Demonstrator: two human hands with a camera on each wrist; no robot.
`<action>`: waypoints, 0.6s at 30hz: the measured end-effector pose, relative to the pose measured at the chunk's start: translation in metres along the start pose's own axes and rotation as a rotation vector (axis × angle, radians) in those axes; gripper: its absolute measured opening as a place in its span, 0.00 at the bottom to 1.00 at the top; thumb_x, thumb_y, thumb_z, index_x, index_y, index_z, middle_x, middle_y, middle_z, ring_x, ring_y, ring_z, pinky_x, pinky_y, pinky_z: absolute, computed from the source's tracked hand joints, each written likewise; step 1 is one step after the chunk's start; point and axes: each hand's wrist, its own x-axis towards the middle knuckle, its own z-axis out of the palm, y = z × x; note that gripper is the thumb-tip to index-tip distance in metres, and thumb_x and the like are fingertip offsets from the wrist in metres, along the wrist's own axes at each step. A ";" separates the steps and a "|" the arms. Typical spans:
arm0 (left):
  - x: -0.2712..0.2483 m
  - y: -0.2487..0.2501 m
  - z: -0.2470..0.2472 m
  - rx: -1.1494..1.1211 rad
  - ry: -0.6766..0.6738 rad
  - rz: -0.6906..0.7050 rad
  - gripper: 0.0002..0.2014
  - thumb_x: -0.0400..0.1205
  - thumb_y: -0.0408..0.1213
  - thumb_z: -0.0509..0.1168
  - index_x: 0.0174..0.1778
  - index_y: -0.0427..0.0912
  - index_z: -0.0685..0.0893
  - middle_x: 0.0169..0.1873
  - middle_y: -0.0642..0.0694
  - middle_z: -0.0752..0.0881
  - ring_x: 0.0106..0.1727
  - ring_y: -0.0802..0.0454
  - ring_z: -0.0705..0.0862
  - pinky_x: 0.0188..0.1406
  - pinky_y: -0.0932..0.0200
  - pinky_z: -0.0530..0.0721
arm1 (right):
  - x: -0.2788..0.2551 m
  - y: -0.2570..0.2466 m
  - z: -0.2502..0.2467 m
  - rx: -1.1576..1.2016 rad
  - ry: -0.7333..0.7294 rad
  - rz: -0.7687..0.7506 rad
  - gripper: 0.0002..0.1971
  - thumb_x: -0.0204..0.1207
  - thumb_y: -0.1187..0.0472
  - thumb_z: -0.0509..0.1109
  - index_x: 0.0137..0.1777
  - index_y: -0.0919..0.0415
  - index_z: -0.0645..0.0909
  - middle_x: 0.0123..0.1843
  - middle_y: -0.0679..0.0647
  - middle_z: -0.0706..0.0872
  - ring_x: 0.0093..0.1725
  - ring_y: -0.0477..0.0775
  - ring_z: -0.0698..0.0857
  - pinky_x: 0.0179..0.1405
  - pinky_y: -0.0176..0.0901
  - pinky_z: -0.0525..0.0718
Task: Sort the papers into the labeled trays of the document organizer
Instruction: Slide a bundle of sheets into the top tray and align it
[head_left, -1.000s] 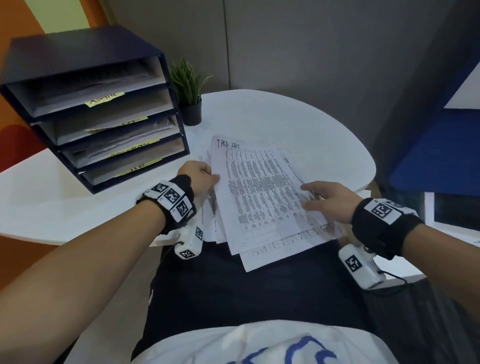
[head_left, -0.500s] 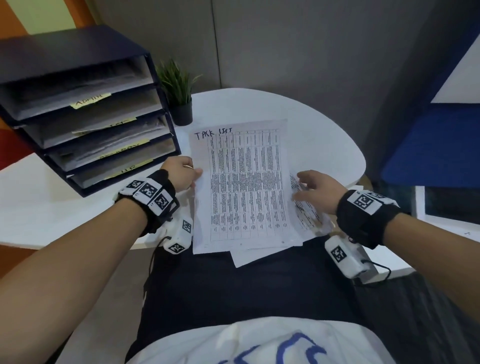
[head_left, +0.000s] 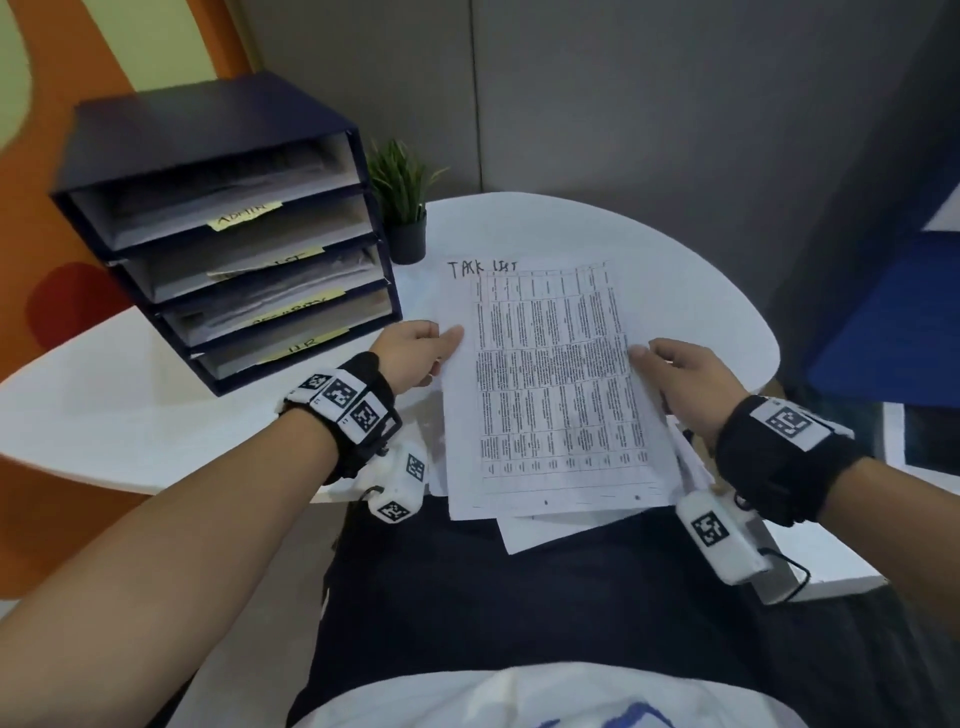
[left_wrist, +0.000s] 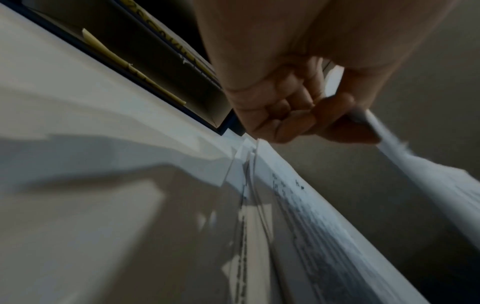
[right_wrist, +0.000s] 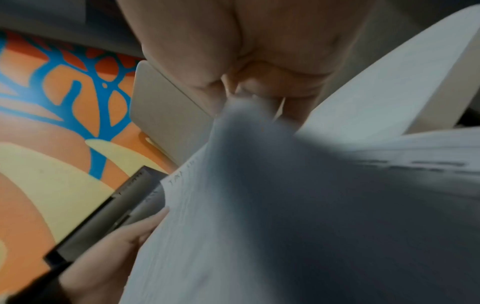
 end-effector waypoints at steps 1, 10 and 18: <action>0.000 0.002 0.001 -0.034 -0.013 0.003 0.18 0.82 0.48 0.69 0.31 0.43 0.76 0.28 0.45 0.77 0.26 0.53 0.74 0.25 0.65 0.75 | 0.000 -0.004 -0.002 0.043 0.005 0.003 0.26 0.80 0.44 0.64 0.43 0.72 0.76 0.36 0.61 0.78 0.34 0.55 0.76 0.37 0.46 0.73; -0.006 0.011 -0.021 -0.148 0.060 -0.071 0.09 0.87 0.41 0.60 0.45 0.40 0.80 0.42 0.41 0.82 0.38 0.48 0.81 0.38 0.58 0.80 | 0.010 -0.041 0.038 0.282 -0.039 0.037 0.21 0.79 0.55 0.70 0.68 0.64 0.78 0.64 0.58 0.87 0.60 0.56 0.87 0.66 0.54 0.81; -0.005 -0.001 -0.066 -0.380 0.114 -0.231 0.08 0.84 0.30 0.63 0.39 0.40 0.80 0.30 0.46 0.84 0.21 0.57 0.79 0.24 0.66 0.75 | 0.018 -0.053 0.058 0.283 -0.116 0.060 0.07 0.82 0.68 0.63 0.50 0.62 0.84 0.43 0.57 0.91 0.35 0.52 0.91 0.38 0.45 0.84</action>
